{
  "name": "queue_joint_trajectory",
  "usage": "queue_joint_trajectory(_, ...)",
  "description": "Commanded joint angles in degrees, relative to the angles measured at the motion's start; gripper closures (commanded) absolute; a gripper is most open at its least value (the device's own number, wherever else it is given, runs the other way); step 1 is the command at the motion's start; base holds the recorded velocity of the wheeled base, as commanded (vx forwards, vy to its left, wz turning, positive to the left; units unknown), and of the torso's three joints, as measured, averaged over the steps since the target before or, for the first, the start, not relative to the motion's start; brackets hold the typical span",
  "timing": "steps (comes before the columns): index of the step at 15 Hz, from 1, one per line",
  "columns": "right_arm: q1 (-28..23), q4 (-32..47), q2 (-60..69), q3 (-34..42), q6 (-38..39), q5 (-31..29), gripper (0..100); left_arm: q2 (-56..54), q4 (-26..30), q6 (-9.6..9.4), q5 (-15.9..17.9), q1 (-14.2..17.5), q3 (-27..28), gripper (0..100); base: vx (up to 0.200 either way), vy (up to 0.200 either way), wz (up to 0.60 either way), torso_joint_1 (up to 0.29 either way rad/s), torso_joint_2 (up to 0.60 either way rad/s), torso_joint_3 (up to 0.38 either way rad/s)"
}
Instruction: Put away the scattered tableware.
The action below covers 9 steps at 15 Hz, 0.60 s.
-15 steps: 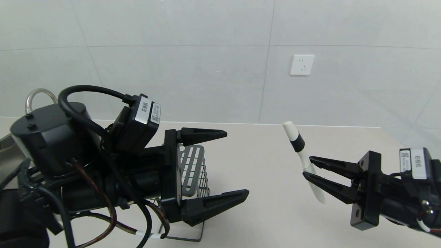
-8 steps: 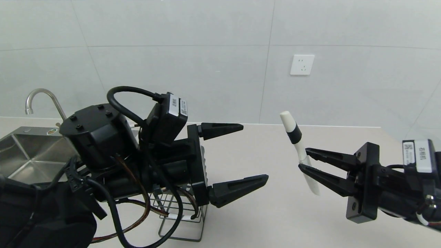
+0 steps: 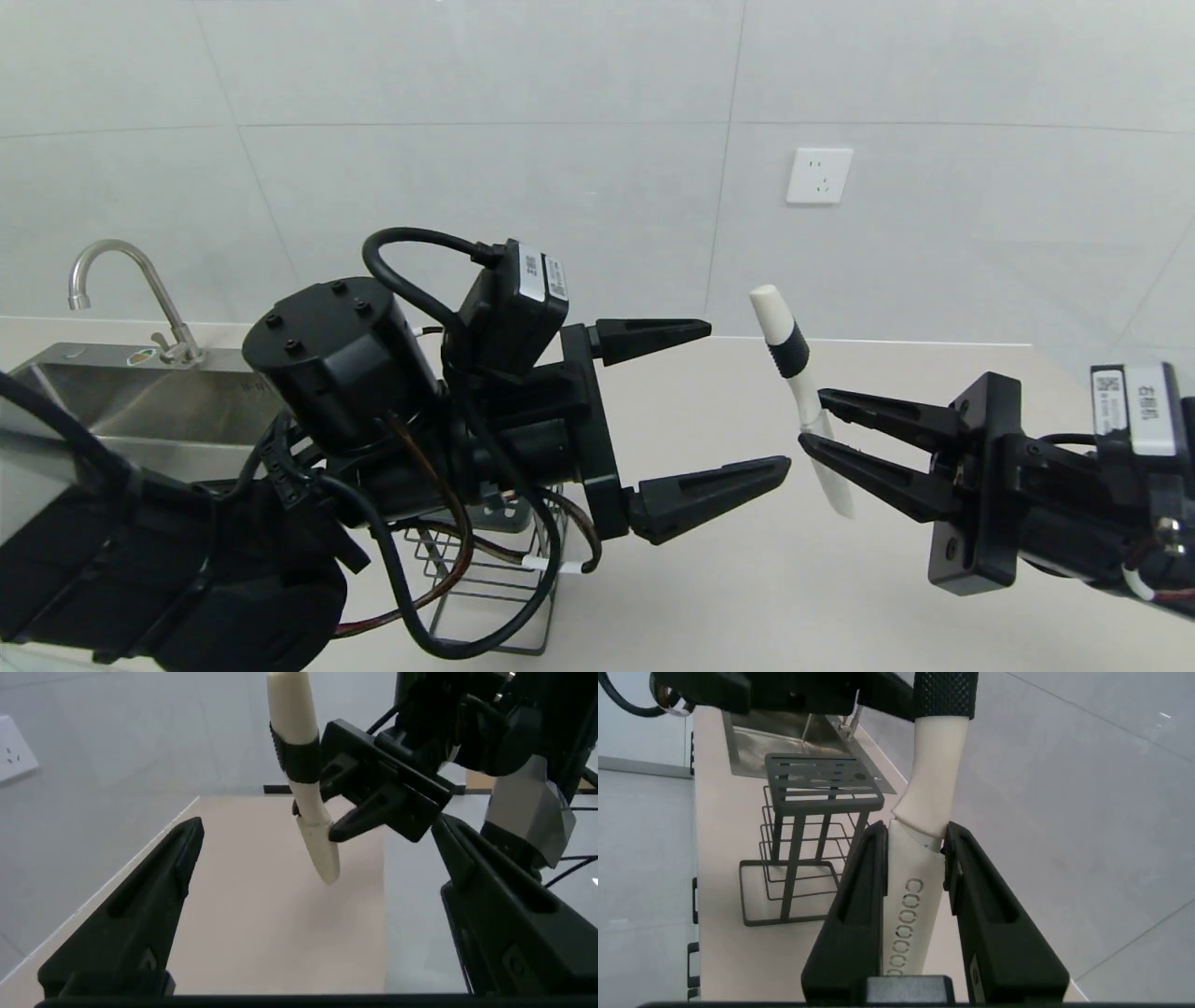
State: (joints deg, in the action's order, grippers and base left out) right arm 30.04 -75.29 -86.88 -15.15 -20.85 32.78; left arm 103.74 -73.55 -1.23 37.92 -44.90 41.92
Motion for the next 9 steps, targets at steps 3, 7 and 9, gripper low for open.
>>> queue_joint_trajectory(3, 1.25, -0.03, 0.22, -0.32, 0.10, 0.00, 100, 3.48, -0.28, 0.09, 0.04, -1.33, 5.10, 0, 0.000, 0.000, 0.00, 0.000, 0.00, 0.000)
queue_joint_trajectory(7, 1.34, -0.03, 0.22, -0.67, 0.02, 0.00, 100, 5.24, -1.34, 2.99, -0.22, -2.65, 9.67, 0, 0.000, 0.000, 0.00, 0.000, 0.00, 0.000)
queue_joint_trajectory(9, 1.34, -0.30, 0.31, -0.84, 0.10, 0.00, 100, 5.51, -2.22, 4.92, -0.57, -3.09, 10.64, 0, 0.000, 0.000, 0.00, 0.000, 0.00, 0.000)
